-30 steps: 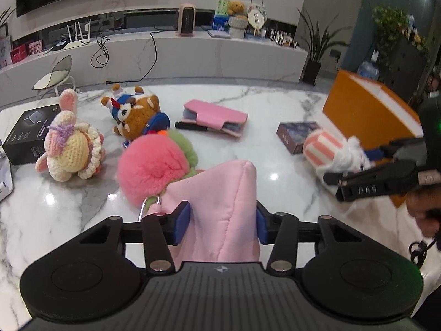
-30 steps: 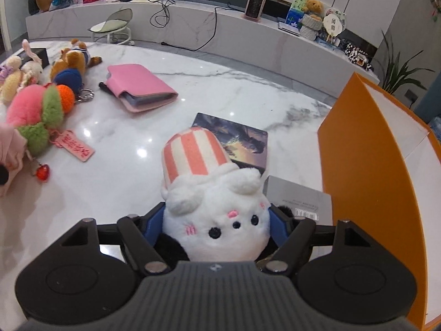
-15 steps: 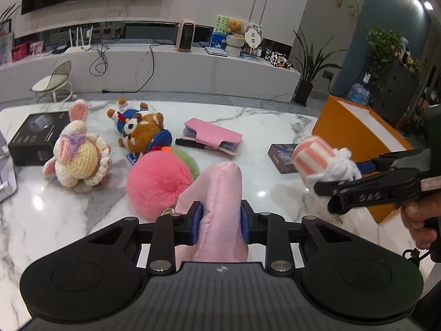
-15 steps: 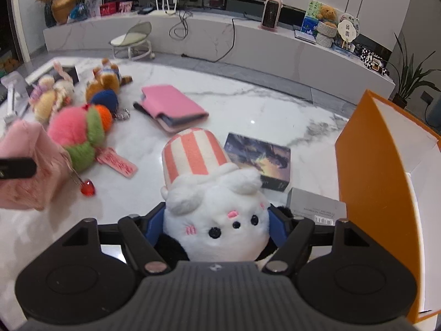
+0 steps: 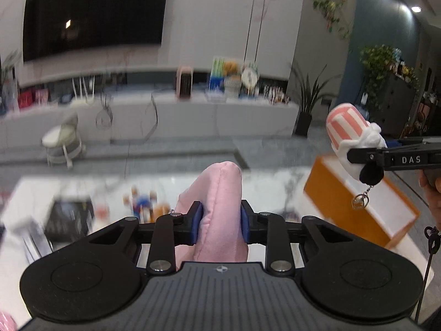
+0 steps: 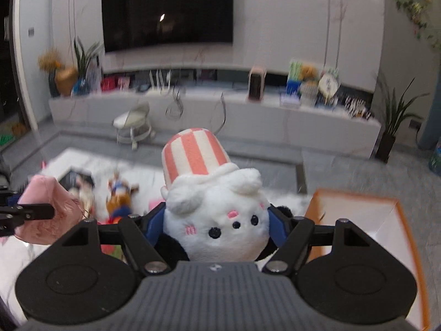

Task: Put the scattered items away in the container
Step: 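Lift the pink pouch and white plush and carry both toward the orange box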

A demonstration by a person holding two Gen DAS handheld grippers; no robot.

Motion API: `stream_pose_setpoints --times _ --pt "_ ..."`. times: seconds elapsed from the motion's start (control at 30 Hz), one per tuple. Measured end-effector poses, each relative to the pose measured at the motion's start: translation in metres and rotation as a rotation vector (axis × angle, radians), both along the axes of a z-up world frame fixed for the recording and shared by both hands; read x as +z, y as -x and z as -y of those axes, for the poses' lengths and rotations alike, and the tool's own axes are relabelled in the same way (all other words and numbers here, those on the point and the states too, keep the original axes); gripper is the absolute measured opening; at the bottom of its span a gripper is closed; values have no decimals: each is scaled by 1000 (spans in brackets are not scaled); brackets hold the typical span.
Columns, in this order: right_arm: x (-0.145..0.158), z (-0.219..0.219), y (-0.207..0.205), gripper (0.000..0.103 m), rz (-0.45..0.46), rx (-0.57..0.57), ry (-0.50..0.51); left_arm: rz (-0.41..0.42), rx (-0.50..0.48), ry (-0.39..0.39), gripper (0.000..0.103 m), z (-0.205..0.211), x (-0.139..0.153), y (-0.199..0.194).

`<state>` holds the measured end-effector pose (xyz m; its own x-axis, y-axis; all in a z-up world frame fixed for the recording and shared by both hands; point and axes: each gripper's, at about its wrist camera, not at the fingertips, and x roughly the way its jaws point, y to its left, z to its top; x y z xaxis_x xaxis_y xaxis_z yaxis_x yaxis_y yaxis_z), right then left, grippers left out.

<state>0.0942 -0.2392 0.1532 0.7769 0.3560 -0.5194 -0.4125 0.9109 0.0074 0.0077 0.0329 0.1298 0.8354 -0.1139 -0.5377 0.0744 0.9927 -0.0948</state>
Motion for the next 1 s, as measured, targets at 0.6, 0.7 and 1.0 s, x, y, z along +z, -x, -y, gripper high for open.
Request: stream_pose_setpoints --times 0.6,0.7,1.0 --pt "89 150 24 76 256 -252 -164 260 -195 -92 33 138 123 -62" --pt "75 178 19 76 228 -313 -204 256 -247 -96 33 171 115 -76" --pt "8 220 -42 76 49 -436 -172 132 -388 -89 33 262 46 -144"
